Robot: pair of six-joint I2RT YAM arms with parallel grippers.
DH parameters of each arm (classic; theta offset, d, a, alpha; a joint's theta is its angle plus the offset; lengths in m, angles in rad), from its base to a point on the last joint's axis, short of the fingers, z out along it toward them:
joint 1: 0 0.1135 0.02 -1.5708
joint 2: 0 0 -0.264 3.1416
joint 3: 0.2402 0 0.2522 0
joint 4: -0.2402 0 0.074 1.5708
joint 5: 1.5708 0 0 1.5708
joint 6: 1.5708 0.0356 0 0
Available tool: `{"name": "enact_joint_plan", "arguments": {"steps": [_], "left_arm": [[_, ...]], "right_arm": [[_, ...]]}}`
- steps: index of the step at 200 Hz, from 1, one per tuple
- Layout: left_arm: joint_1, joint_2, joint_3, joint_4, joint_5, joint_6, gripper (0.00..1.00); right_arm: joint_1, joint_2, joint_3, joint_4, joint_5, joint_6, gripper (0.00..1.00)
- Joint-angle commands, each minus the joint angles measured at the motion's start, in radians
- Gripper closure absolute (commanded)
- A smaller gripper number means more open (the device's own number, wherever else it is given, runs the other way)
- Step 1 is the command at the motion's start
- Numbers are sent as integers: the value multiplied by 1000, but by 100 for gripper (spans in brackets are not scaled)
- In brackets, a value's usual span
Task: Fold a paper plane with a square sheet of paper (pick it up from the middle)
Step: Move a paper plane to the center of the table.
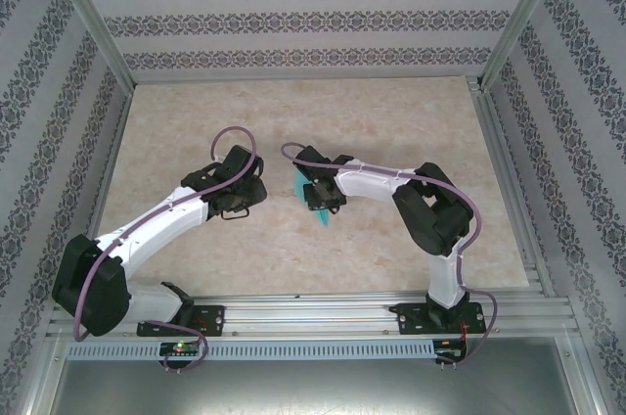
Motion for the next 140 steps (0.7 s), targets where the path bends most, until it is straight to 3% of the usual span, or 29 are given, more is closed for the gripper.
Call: {"name": "enact_joint_plan", "arguments": {"steps": [1, 140], "left_arm": [[14, 12, 7, -22, -4, -6, 64], [16, 8, 40, -50, -31, -4, 64]], "right_arm": [[-2, 76, -3, -9, -16, 38, 71], [-15, 84, 11, 9, 7, 83, 71]]}}
